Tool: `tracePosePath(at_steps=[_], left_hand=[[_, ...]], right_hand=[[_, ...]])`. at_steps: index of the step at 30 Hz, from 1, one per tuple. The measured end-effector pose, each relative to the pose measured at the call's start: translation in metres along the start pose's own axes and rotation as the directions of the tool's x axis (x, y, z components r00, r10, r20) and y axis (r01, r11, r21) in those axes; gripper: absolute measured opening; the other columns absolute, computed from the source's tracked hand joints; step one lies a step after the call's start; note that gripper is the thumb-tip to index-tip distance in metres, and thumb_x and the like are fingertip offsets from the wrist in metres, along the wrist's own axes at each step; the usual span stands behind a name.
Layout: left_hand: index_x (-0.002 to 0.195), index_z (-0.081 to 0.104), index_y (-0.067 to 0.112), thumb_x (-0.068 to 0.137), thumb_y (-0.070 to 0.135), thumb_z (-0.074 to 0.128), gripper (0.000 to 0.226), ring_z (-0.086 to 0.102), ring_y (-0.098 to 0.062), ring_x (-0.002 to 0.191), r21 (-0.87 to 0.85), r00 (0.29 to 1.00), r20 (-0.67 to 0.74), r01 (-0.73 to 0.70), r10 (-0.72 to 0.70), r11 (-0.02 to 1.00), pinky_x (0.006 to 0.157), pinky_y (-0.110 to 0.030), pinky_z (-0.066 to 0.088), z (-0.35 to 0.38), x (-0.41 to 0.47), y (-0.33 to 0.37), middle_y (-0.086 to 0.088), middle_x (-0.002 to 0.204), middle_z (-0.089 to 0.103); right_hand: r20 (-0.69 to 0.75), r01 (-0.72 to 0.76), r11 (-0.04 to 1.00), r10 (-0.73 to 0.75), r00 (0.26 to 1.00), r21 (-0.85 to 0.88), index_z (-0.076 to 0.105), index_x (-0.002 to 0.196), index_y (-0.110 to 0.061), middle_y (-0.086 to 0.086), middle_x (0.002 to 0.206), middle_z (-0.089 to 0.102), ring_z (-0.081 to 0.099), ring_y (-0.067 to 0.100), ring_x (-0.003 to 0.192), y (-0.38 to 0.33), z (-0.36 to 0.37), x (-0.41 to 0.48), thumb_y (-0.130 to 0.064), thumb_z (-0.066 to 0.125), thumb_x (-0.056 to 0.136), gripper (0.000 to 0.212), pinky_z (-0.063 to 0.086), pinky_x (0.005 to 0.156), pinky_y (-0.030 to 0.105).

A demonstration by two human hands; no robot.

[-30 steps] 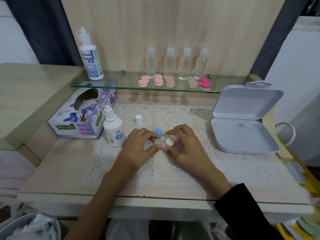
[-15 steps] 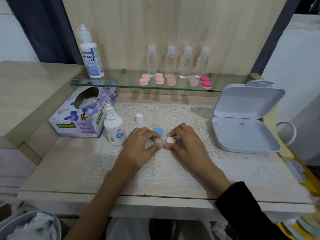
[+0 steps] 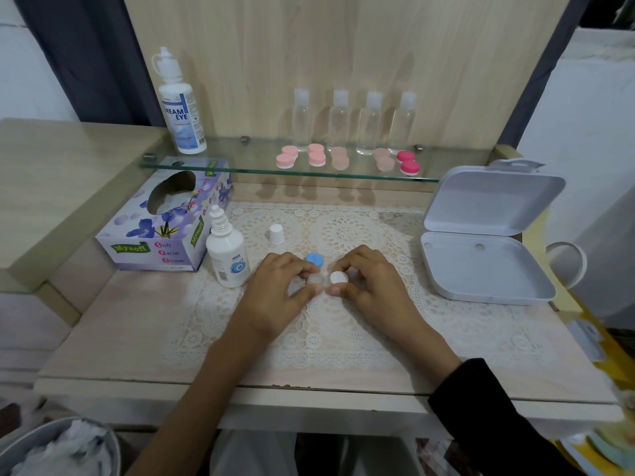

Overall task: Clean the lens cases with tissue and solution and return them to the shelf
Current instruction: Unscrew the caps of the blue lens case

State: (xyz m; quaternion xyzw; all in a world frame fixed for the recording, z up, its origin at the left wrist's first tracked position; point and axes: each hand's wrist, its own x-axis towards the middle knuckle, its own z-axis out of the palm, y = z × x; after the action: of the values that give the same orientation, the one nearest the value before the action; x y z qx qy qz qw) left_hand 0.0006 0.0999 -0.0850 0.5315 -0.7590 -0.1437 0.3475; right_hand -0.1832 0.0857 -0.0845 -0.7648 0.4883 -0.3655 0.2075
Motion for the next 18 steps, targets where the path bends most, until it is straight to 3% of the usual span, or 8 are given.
tracePosePath(at_steps=[6,9,13,18], left_hand=[[0.104,0.069,0.021,0.073,0.062,0.047,0.056,0.048,-0.006,0.093,-0.008,1.0,-0.012,-0.006,0.006,1.0,0.081,-0.011,0.033,0.0014,0.0,-0.002,0.015,0.09,0.058],[0.104,0.069,0.021,0.074,0.06,0.05,0.053,0.047,-0.005,0.093,-0.002,1.0,-0.011,-0.007,0.007,1.0,0.08,-0.01,0.033,0.0012,-0.0003,-0.0023,0.015,0.091,0.058],[0.107,0.069,0.022,0.077,0.048,0.058,0.041,0.048,-0.007,0.096,0.003,1.0,-0.001,0.005,-0.005,1.0,0.081,-0.011,0.032,-0.0002,-0.0007,-0.0018,0.013,0.093,0.059],[0.106,0.069,0.022,0.075,0.056,0.056,0.048,0.048,-0.006,0.095,-0.01,1.0,0.0,0.007,-0.007,1.0,0.081,-0.01,0.032,-0.0002,-0.0013,-0.0006,0.013,0.092,0.059]], right_hand=[[0.009,-0.022,0.999,0.022,1.0,-0.037,0.071,0.105,-0.016,-0.008,0.099,0.056,0.046,0.012,0.099,-0.0023,0.0024,-0.0032,-0.017,0.074,0.08,0.025,0.041,0.089,0.032],[-0.021,-0.02,0.999,0.019,1.0,-0.037,0.065,0.113,-0.016,-0.011,0.103,0.053,0.046,0.009,0.1,-0.0043,0.0029,-0.0059,-0.033,0.073,0.076,0.042,0.04,0.087,0.025],[-0.112,-0.091,0.996,0.089,0.99,-0.012,0.061,0.098,-0.017,-0.011,0.097,0.05,0.045,0.005,0.089,-0.0061,0.0014,-0.0062,-0.039,0.083,0.07,0.042,0.031,0.07,0.015],[-0.08,-0.06,0.997,0.056,0.995,-0.055,0.063,0.091,-0.013,-0.006,0.097,0.051,0.047,0.01,0.094,-0.0036,0.0018,-0.0053,-0.026,0.081,0.075,0.027,0.03,0.074,0.007]])
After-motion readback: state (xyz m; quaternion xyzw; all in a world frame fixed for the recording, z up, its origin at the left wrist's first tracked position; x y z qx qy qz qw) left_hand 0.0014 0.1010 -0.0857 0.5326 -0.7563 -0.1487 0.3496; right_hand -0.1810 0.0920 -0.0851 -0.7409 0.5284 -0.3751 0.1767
